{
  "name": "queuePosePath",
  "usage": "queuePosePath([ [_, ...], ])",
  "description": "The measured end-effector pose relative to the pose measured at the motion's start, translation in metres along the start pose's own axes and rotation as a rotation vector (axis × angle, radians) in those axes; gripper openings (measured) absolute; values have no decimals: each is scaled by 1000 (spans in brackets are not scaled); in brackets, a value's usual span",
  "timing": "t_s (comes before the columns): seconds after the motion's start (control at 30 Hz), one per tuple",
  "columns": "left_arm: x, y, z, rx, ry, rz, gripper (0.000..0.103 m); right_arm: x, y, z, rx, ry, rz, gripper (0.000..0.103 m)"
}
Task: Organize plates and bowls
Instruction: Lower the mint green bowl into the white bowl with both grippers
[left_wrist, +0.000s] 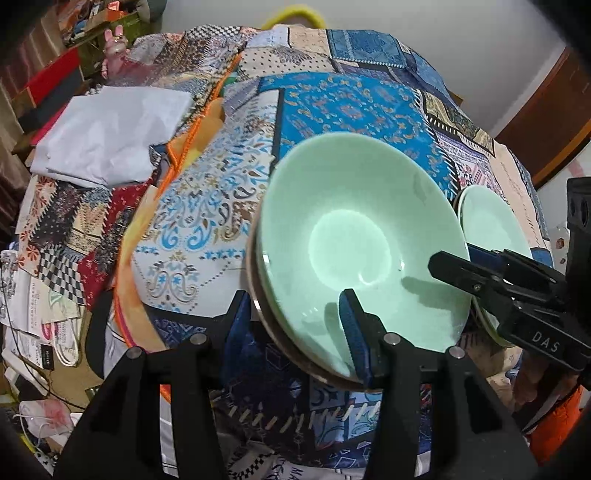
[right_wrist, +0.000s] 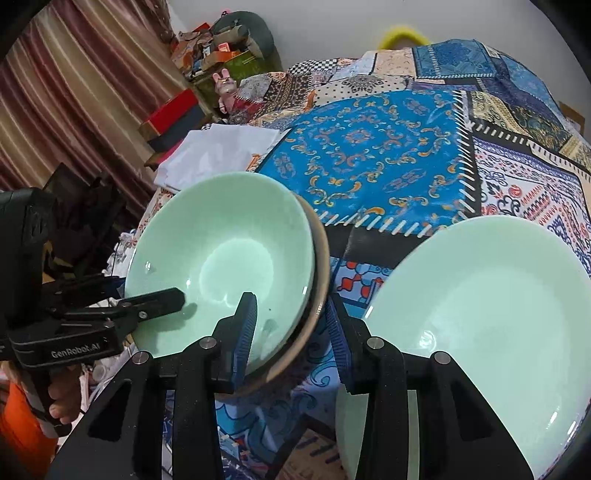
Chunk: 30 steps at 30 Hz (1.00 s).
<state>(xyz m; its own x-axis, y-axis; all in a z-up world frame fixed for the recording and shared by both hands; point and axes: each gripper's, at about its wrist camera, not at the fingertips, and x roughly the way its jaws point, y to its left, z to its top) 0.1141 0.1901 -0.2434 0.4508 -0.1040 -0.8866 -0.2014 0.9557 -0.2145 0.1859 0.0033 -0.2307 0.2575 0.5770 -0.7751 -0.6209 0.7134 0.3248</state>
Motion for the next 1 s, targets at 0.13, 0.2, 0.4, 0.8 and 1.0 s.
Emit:
queuePosePath([
  [0.13,9,-3,1,0,16,-13,49,3,1,1,2,-2,2,38],
  [0.2,14,-4,1,-2,18,-14,48,6,0,2,8,0,2,38],
  [0.4,14,-1,2,-11,-4,-21,46,17,7,4,-24,12,-41,38],
  [0.8,7,-10,0,1,-32,28,46,13,6,6,16,-12,-49,35],
  [1.0,1,-12,2,-9,-39,14,46,5,6,6,28,-29,-53,32],
])
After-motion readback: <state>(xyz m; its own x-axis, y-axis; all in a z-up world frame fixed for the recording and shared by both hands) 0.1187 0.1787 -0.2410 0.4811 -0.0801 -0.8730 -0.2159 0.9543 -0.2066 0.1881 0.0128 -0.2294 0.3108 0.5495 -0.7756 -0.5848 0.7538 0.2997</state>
